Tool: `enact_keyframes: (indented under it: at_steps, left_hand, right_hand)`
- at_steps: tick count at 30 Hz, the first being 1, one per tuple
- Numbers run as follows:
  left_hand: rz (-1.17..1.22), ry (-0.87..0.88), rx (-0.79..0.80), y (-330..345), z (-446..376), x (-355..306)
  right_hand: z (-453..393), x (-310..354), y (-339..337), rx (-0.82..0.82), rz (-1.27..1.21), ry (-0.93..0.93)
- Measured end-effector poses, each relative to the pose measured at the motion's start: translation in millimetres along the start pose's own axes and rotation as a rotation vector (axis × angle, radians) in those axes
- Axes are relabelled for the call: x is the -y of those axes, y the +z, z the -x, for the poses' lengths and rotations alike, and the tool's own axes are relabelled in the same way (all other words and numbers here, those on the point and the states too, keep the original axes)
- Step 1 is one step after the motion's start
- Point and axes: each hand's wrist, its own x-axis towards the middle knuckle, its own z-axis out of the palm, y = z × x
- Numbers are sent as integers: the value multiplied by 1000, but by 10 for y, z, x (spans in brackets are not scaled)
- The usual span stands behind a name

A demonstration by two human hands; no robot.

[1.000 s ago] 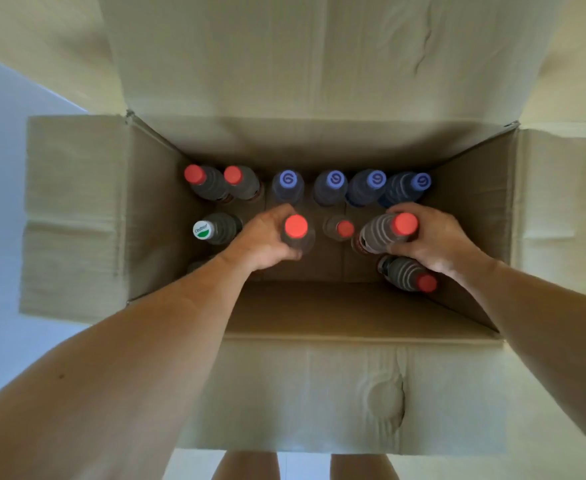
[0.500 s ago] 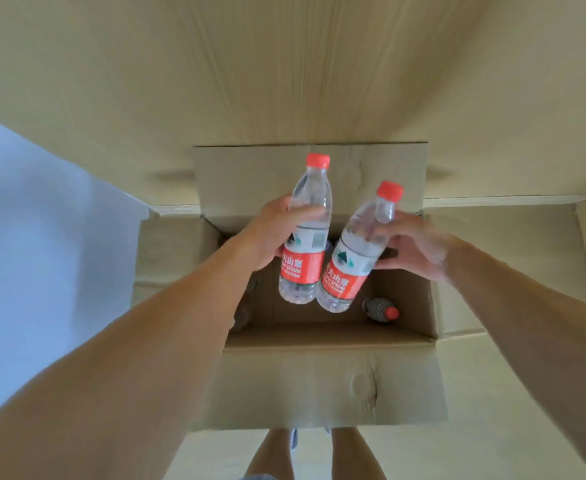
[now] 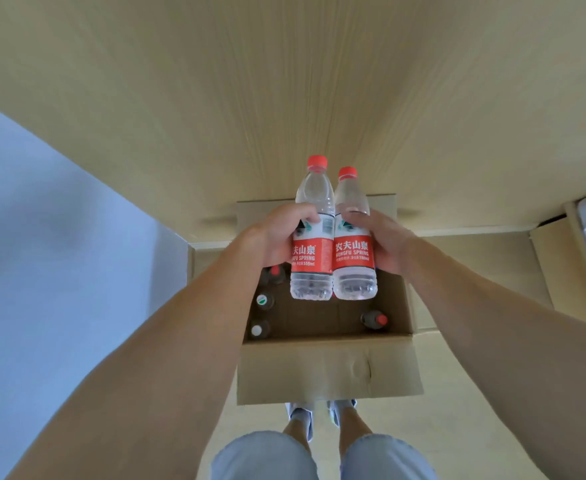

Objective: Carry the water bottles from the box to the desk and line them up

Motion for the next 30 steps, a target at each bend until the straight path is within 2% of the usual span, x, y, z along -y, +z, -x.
enact_keyframes:
  at_steps: [6, 12, 21, 30]
  left_hand:
    - [57, 80, -133, 154, 270, -222]
    - [1, 63, -148, 313, 487, -437]
    - [-71, 85, 23, 848, 552, -485]
    - [-181, 59, 201, 2077, 610, -324]
  right_hand:
    - [376, 183, 137, -36, -65, -12]
    - [669, 260, 247, -46, -161, -23]
    - [1373, 238, -42, -113, -179, -158]
    - [2352, -63, -905, -291, -301, -169]
